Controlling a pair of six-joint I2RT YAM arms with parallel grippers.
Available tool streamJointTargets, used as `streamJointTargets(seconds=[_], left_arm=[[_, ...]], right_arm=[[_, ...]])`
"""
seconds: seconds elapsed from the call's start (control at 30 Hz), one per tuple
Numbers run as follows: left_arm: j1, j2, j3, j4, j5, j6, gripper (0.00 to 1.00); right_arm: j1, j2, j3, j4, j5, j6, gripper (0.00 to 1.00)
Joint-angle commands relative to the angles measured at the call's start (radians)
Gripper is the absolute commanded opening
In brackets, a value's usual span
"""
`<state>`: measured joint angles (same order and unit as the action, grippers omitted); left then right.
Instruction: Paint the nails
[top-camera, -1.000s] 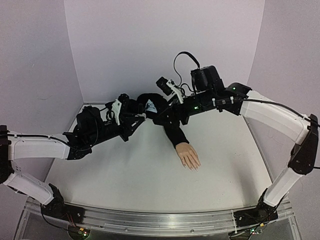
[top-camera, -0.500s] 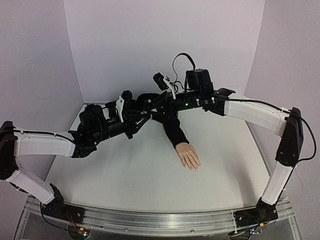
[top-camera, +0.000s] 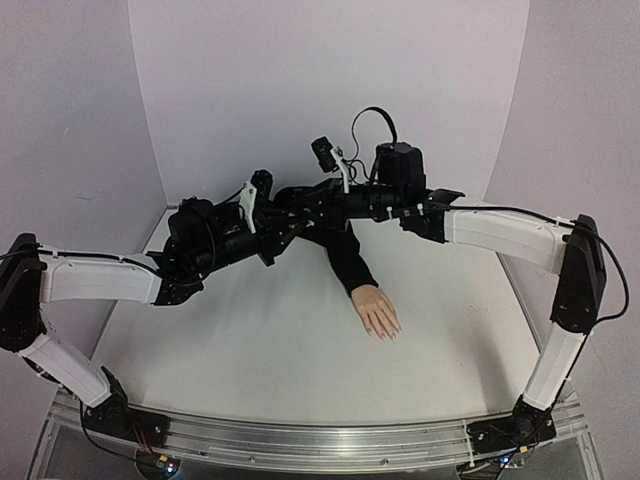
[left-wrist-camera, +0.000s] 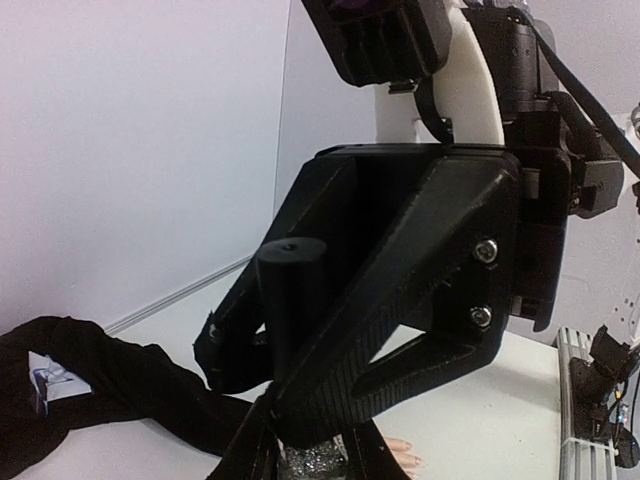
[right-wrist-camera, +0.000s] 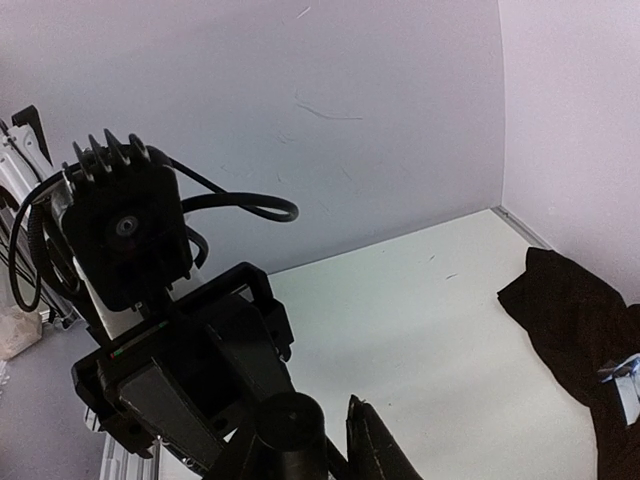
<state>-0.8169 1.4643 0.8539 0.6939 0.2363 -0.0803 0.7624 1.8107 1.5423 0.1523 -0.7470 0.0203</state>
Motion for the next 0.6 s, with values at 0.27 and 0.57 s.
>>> streamJointTargets(seconds=[0.27,0.57], left_arm=[[-0.013,0.099,0.152,0.051,-0.121,0.007,0.00],[-0.038,0.285,0.321,0.121,-0.390,0.056,0.00]], right_arm=[[0.030,-0.048,-0.102,0.077,0.400,0.068,0.00],[0.198,-0.060,-0.098,-0.010,1.415,0.061,0.02]])
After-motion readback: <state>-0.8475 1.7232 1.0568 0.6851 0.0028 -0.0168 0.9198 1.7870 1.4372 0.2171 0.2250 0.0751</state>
